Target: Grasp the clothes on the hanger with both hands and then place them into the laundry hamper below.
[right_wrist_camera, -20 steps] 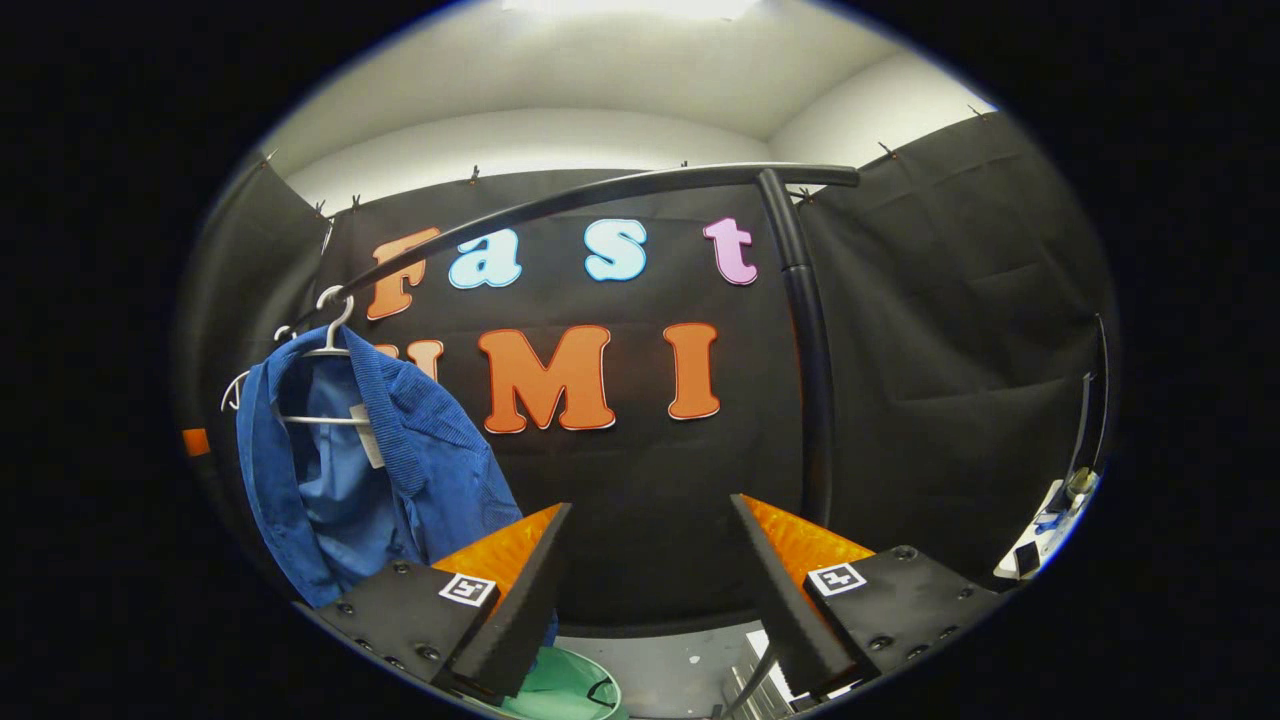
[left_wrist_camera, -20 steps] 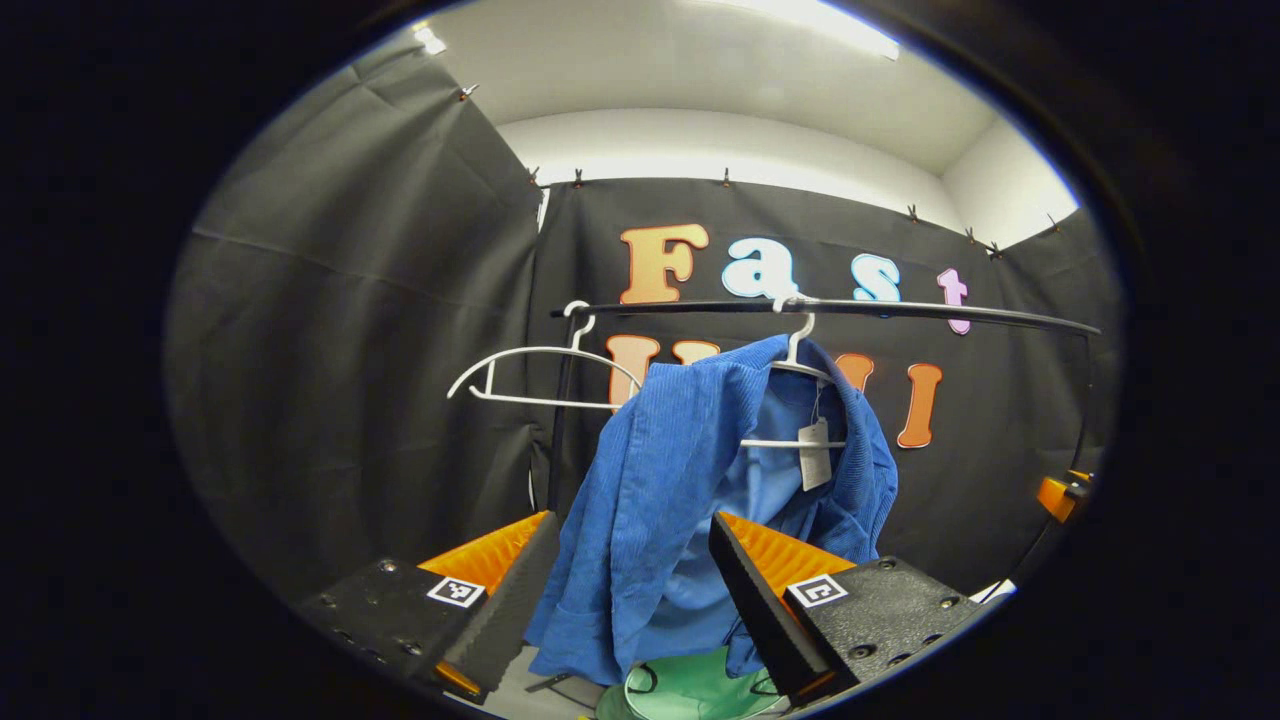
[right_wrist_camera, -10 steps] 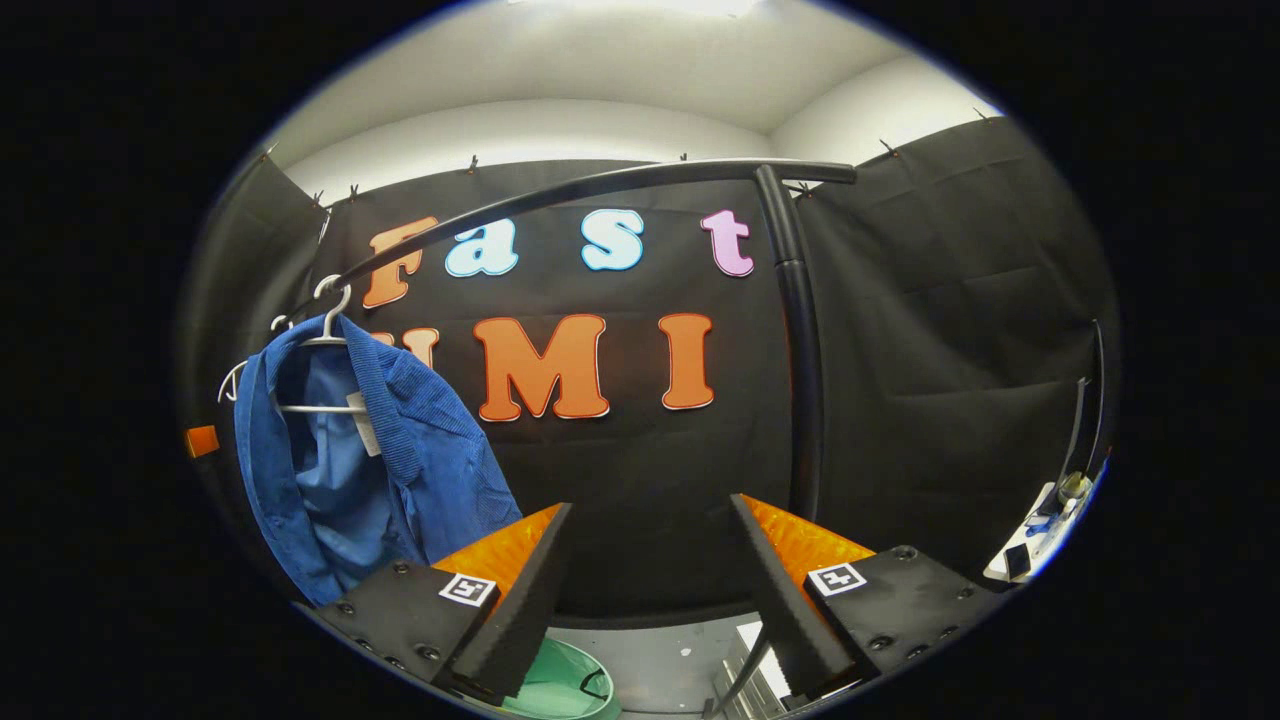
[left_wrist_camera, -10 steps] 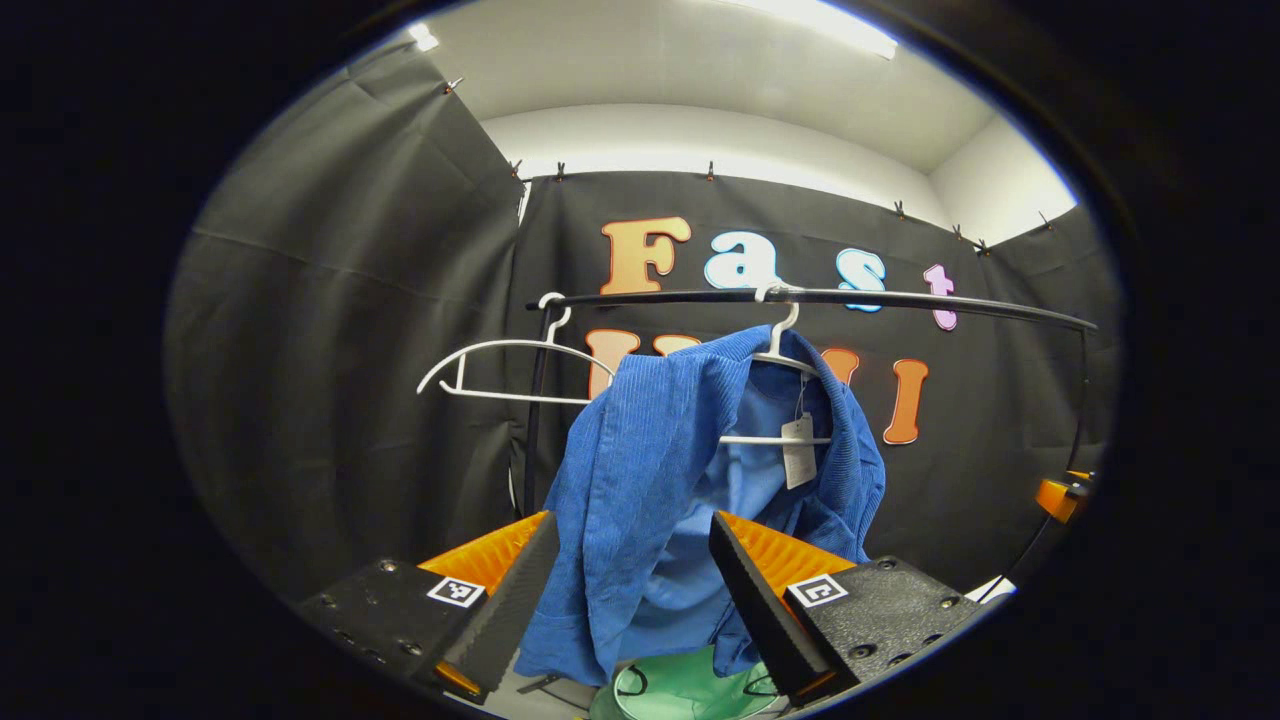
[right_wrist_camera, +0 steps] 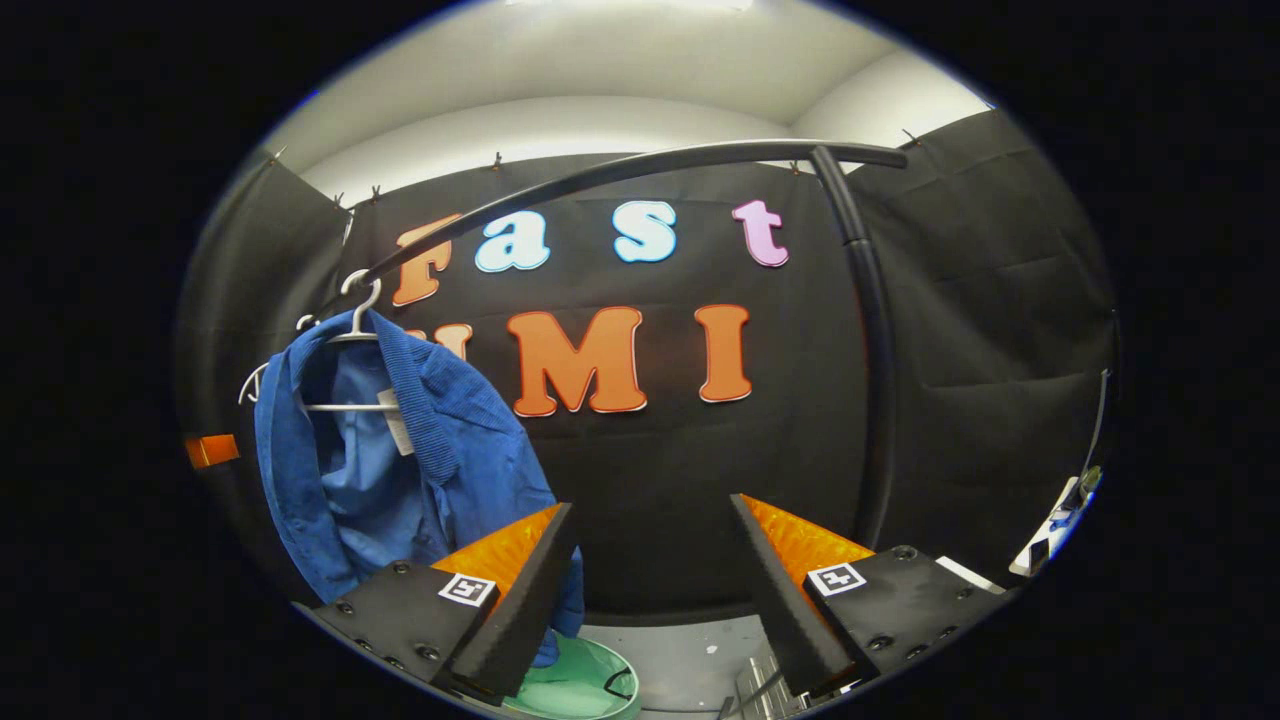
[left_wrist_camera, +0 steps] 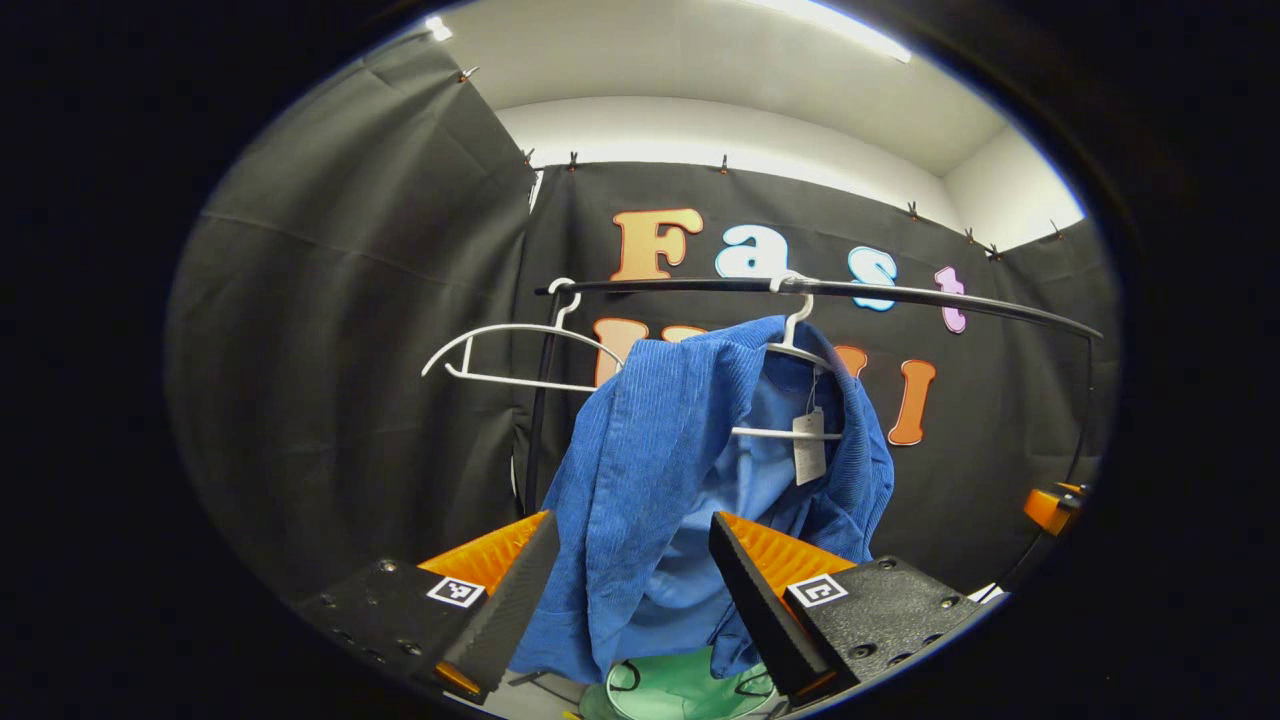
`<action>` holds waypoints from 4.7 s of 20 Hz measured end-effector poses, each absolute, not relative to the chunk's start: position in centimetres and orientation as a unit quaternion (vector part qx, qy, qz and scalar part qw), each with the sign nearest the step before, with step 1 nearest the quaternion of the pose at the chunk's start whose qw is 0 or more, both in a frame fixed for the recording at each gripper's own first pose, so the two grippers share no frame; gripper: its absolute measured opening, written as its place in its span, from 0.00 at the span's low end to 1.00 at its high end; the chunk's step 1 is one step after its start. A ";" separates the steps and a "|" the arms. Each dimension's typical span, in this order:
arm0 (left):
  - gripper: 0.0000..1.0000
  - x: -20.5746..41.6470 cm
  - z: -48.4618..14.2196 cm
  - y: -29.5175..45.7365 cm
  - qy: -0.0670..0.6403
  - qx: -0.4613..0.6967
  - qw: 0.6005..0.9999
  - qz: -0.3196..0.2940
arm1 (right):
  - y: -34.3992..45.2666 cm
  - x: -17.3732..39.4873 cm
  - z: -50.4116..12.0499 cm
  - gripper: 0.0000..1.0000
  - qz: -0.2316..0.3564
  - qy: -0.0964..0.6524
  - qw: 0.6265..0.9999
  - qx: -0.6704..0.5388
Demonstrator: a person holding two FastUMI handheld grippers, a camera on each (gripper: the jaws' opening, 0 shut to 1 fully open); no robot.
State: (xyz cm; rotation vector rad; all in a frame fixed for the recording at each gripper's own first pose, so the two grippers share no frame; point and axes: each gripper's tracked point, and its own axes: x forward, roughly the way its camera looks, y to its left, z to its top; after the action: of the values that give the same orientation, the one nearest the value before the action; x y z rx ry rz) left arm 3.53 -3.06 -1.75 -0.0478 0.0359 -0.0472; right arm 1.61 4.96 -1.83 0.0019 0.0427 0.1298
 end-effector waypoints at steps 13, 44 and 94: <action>0.93 5.2 -0.9 -3.5 0.020 0.012 0.999 -0.040 | 16.3 4.1 -3.7 0.89 0.206 0.046 0.977 0.019; 0.89 15.8 -5.1 -5.2 0.072 -0.004 0.997 -0.015 | 30.0 17.4 -12.7 0.81 0.307 0.129 0.942 0.040; 0.00 25.1 9.8 5.6 -0.016 -0.065 0.983 -0.172 | 25.6 23.7 4.9 0.07 0.342 0.032 0.812 0.472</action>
State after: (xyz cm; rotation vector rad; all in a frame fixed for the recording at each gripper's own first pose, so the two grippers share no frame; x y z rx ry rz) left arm 25.08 5.61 9.84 -0.1316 -0.0328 -0.3461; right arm 23.67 25.58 4.95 1.0073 0.0674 0.7312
